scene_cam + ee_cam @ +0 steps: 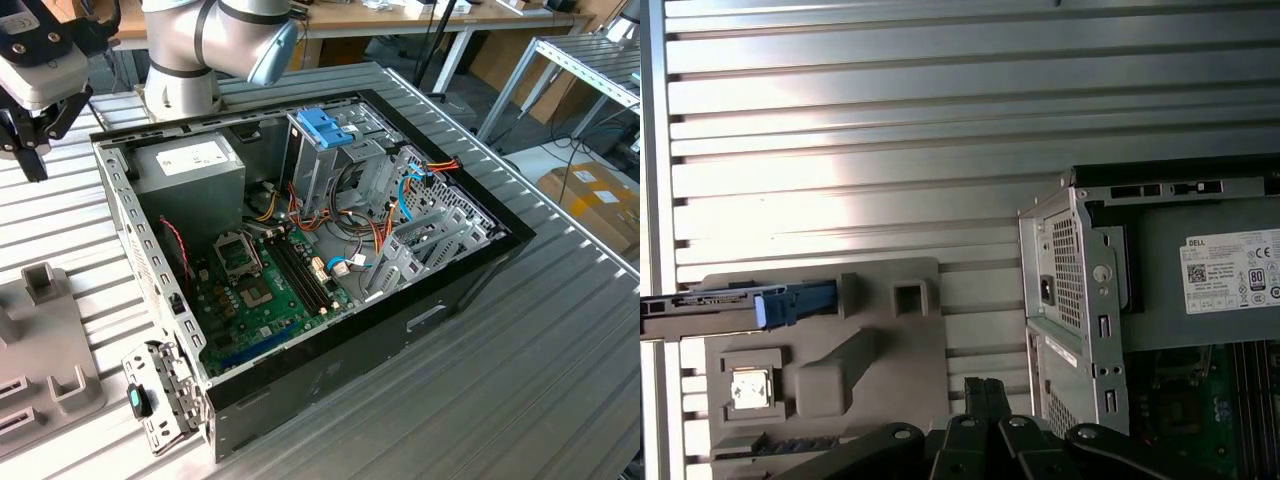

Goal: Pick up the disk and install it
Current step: 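Reach for the disk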

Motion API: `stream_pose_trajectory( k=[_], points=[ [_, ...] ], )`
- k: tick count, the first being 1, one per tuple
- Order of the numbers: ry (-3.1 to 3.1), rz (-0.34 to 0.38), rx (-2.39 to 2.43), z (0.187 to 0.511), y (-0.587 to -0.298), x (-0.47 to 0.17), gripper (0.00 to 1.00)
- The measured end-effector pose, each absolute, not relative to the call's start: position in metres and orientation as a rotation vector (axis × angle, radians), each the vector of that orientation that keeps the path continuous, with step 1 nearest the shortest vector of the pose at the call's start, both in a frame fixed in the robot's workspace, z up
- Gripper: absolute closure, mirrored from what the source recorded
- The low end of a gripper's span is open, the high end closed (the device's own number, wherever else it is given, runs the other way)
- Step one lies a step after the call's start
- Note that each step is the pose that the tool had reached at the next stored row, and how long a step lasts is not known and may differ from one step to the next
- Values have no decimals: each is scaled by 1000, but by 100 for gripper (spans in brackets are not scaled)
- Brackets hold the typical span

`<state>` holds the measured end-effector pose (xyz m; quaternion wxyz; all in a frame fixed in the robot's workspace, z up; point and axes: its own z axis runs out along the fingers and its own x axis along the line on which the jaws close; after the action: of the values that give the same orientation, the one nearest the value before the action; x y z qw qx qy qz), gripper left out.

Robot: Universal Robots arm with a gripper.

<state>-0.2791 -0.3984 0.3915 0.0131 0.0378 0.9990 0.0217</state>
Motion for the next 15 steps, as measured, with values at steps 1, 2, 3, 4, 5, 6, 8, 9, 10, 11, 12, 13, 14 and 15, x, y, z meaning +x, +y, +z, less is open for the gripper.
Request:
stream_pose_trajectory(
  k=[1, 2, 3, 4, 5, 6, 8, 9, 10, 11, 12, 13, 14, 15],
  points=[
    [3112, 68, 118, 391, -398, -281, 89],
    [3112, 68, 118, 391, -398, -285, 89],
    [3112, 68, 118, 391, -397, -287, 89],
    [3112, 68, 118, 391, -397, -290, 89],
    [3113, 68, 118, 391, -397, -292, 89],
    [3113, 68, 118, 391, -397, -295, 89],
    [3112, 68, 118, 391, -396, -300, 89],
    [3112, 68, 118, 391, -395, -302, 89],
    [3112, 68, 118, 390, -395, -304, 89],
    [3112, 68, 118, 390, -395, -307, 89],
    [3112, 68, 118, 390, -395, -309, 89],
    [3112, 68, 118, 390, -395, -312, 89],
    [3112, 68, 118, 390, -395, -314, 89],
    [3112, 68, 118, 390, -395, -316, 89]
  ],
)
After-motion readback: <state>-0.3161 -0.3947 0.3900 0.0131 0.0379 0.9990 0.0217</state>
